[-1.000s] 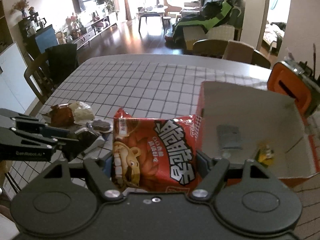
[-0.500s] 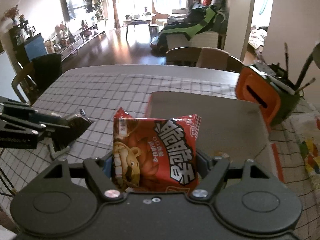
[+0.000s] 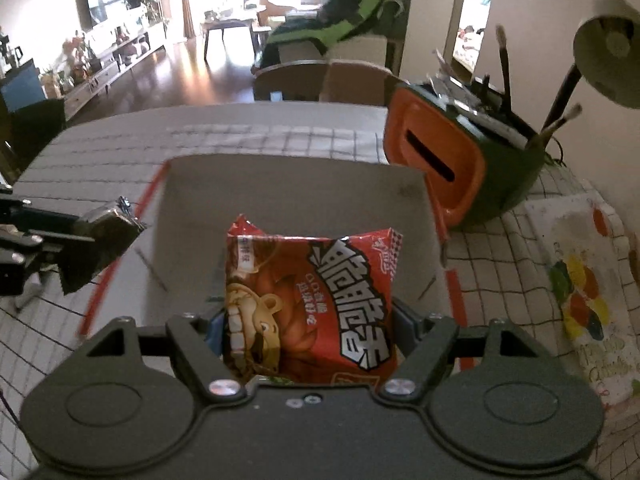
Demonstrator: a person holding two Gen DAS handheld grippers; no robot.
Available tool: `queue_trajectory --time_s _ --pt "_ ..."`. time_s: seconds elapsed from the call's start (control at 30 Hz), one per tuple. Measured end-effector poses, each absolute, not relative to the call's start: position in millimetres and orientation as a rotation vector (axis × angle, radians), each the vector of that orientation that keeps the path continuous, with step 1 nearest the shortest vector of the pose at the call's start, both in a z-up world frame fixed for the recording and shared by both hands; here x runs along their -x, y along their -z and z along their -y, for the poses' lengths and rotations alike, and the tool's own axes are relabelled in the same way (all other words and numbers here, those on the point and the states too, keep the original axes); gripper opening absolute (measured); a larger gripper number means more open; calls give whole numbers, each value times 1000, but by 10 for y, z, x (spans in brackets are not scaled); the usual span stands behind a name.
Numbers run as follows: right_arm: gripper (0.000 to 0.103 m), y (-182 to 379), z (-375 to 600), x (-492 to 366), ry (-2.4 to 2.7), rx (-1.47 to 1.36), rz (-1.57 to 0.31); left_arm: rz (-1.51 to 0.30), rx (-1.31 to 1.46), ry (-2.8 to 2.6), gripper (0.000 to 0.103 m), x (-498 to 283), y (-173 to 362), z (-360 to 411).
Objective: Organize snacks
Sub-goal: 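Carry the dark candy and red chip bag into the orange box and release both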
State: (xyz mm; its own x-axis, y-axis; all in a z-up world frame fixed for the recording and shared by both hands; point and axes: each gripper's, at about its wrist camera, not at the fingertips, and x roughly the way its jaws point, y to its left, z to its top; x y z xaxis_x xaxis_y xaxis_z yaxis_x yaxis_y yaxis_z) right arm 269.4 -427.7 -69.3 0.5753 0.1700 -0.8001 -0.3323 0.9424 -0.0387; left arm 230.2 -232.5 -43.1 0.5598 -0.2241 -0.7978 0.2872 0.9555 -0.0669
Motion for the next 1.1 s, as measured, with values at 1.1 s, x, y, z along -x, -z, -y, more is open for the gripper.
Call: queue_trajectory --time_s 1.1 --pt "84 1327 4252 -3075 -461 391 -1003 -1154 -232 338 33 -2749 1210 2976"
